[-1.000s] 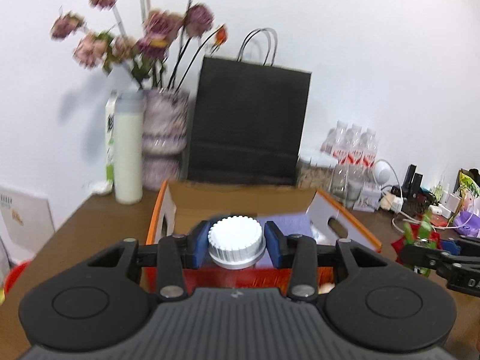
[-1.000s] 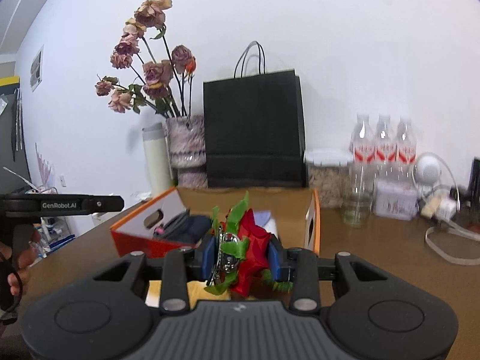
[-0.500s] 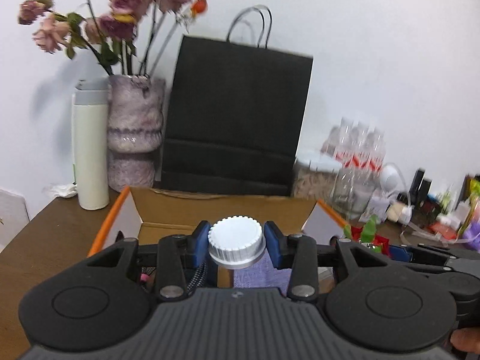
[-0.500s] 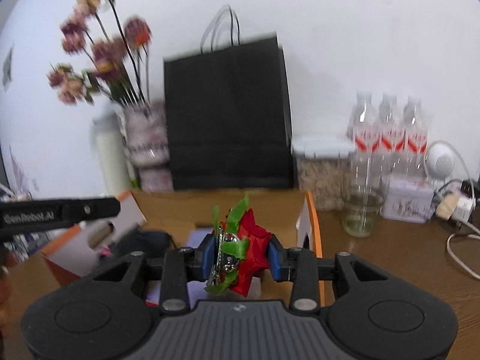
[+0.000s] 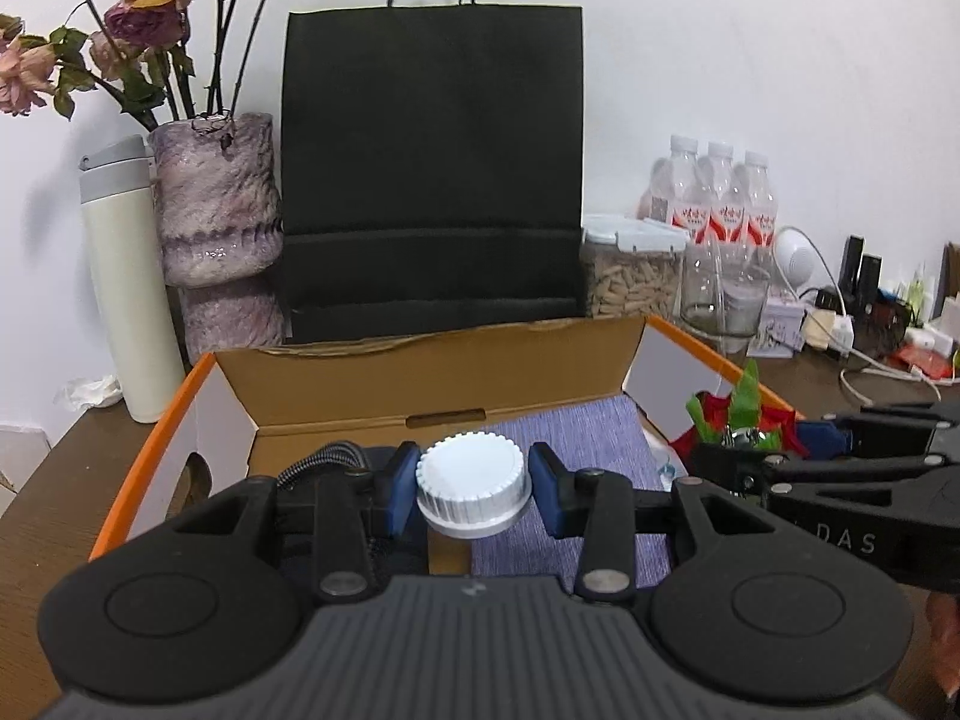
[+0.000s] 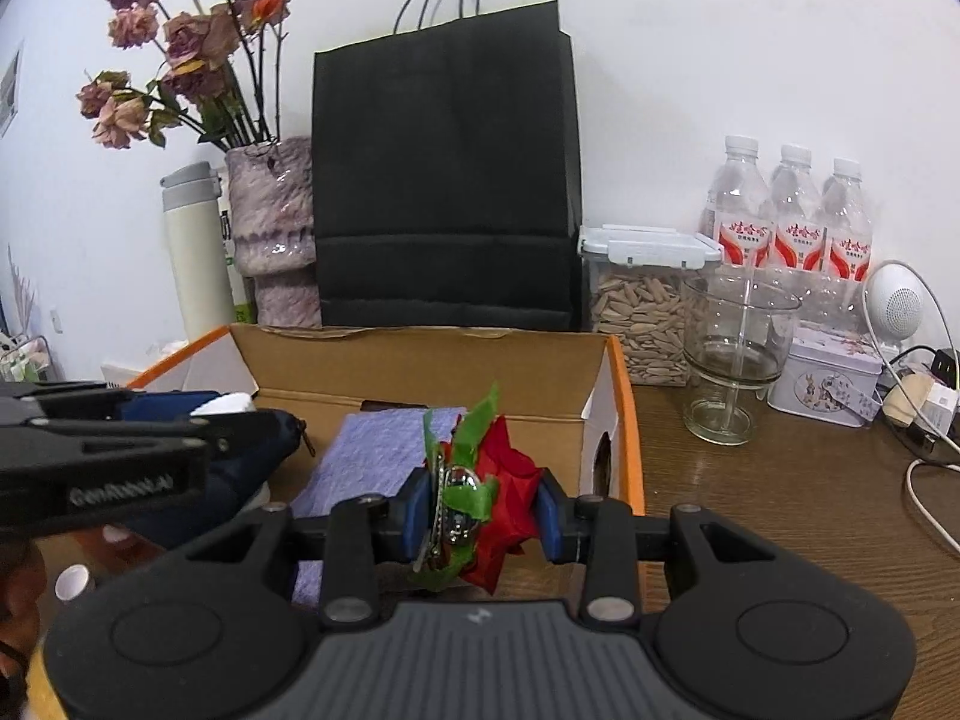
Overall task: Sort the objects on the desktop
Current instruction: 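Carry the white cap and red-green ornament over the box with both grippers, then open both grippers to drop the cap and ornament into the box, then withdraw both grippers to the white fluffy piece and small white cap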
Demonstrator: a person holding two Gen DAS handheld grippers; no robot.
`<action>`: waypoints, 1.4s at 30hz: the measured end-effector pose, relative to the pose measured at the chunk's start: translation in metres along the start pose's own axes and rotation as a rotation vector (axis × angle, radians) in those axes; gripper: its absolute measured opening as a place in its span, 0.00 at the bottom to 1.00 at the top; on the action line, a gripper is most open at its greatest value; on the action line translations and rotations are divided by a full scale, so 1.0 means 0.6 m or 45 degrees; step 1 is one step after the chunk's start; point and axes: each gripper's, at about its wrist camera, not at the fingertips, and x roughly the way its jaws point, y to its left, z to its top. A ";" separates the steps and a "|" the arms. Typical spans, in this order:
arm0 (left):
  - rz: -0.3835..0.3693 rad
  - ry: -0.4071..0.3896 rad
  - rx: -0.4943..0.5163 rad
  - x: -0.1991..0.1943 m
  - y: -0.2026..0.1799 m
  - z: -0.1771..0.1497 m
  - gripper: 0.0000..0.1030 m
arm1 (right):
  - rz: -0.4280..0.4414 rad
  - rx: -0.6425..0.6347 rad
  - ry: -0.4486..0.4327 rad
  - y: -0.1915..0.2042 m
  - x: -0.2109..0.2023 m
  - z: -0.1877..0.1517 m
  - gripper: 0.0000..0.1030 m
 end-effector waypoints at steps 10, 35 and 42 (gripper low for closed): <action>0.021 0.006 0.023 0.004 -0.007 -0.007 0.45 | -0.002 -0.002 0.021 0.001 0.002 -0.003 0.39; 0.183 -0.117 -0.060 -0.062 0.023 -0.003 1.00 | -0.017 0.000 -0.077 0.011 -0.027 0.002 0.97; 0.202 -0.148 -0.081 -0.109 0.046 -0.018 1.00 | -0.049 -0.019 -0.113 0.022 -0.068 -0.016 1.00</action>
